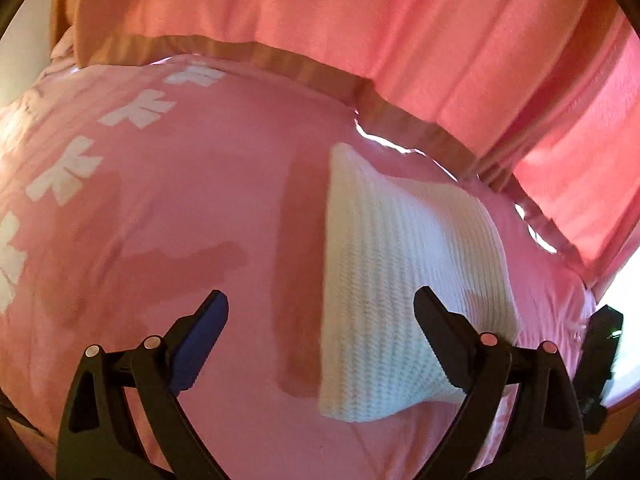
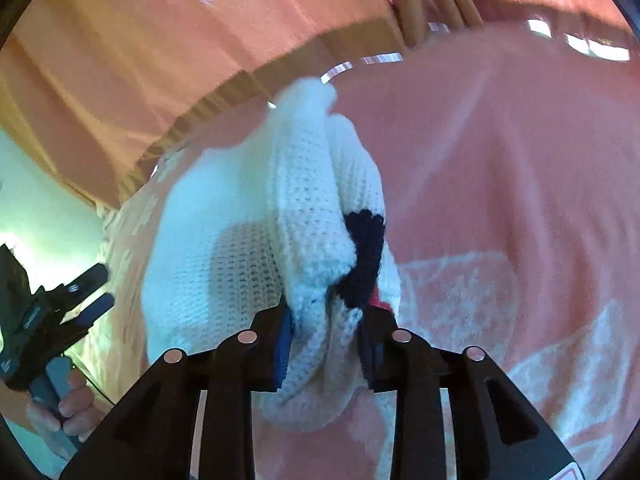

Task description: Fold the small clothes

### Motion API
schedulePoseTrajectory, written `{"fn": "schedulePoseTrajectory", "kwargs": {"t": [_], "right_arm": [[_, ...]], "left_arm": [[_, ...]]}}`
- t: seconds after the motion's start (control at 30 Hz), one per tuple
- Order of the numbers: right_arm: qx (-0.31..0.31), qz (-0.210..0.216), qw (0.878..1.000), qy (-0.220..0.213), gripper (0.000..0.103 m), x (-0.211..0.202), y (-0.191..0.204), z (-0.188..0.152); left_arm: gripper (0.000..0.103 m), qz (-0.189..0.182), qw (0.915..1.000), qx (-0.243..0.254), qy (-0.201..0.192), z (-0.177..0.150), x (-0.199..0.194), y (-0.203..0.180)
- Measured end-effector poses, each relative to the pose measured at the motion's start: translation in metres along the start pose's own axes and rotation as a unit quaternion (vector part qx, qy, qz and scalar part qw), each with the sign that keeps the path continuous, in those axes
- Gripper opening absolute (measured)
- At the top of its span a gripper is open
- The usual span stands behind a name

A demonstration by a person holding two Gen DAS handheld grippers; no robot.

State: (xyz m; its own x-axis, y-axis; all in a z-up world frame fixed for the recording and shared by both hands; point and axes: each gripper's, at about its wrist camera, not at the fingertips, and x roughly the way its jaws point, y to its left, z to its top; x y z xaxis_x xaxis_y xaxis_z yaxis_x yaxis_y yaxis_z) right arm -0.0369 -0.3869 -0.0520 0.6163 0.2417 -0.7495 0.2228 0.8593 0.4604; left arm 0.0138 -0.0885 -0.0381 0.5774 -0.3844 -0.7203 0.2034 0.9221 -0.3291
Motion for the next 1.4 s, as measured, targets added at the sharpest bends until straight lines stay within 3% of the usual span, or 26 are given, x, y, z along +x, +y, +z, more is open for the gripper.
{"fn": "schedulePoseTrajectory", "kwargs": {"t": [0.1,0.27,0.3,0.37,0.47,0.53,0.6,0.63,0.67,0.73,0.9,1.03,1.07,1.27,1.4], "right_arm": [[-0.018,0.005,1.0,-0.018,0.049,-0.012,0.009,0.001],[-0.01,-0.005,1.0,-0.018,0.058,0.01,0.006,0.017],[-0.006,-0.003,1.0,-0.017,0.05,0.016,0.006,0.021],[-0.004,0.01,1.0,-0.029,0.026,0.016,0.006,0.025],[-0.036,0.036,0.994,-0.1,0.024,-0.018,0.031,0.036],[-0.067,0.031,0.99,-0.124,0.025,-0.032,0.041,0.041],[-0.08,-0.012,0.993,-0.086,0.03,-0.01,0.032,0.043],[-0.063,-0.046,0.996,-0.047,0.03,0.011,0.018,0.04],[-0.048,-0.054,0.997,-0.03,0.033,0.02,0.009,0.036],[-0.018,-0.032,0.999,-0.04,0.037,0.015,-0.001,0.029],[-0.049,-0.033,0.997,-0.052,0.039,-0.024,0.015,0.016],[-0.05,-0.033,0.998,0.008,0.022,-0.006,0.014,-0.001],[-0.058,-0.041,0.997,0.014,0.008,-0.005,0.011,-0.005],[-0.101,-0.049,0.993,-0.029,0.007,-0.032,0.026,-0.009],[-0.08,-0.075,0.993,0.035,0.009,0.001,0.0,-0.015]], "left_arm": [[0.092,-0.006,0.9999,0.013,0.01,-0.006,0.007,-0.014],[0.092,-0.002,0.9989,0.035,0.031,-0.018,0.022,-0.032],[0.092,-0.001,0.9987,0.038,0.034,-0.02,0.023,-0.033],[0.092,0.006,0.998,0.049,0.039,-0.024,0.027,-0.038],[0.092,0.017,0.9972,0.06,0.04,-0.027,0.031,-0.04],[0.092,0.016,0.9973,0.061,0.037,-0.027,0.033,-0.04],[0.092,0.018,0.9973,0.06,0.038,-0.026,0.035,-0.04],[0.092,0.017,0.9972,0.059,0.042,-0.025,0.037,-0.04],[0.092,0.013,0.9971,0.059,0.046,-0.025,0.038,-0.04],[0.092,0.012,0.9971,0.056,0.049,-0.026,0.038,-0.04],[0.092,0.006,0.9973,0.06,0.042,-0.025,0.03,-0.042],[0.092,0.011,0.9971,0.061,0.043,-0.026,0.03,-0.043],[0.092,0.013,0.997,0.063,0.043,-0.027,0.03,-0.045],[0.092,0.024,0.9955,0.083,0.039,-0.035,0.03,-0.05],[0.092,0.027,0.9945,0.092,0.043,-0.038,0.033,-0.05]]}}
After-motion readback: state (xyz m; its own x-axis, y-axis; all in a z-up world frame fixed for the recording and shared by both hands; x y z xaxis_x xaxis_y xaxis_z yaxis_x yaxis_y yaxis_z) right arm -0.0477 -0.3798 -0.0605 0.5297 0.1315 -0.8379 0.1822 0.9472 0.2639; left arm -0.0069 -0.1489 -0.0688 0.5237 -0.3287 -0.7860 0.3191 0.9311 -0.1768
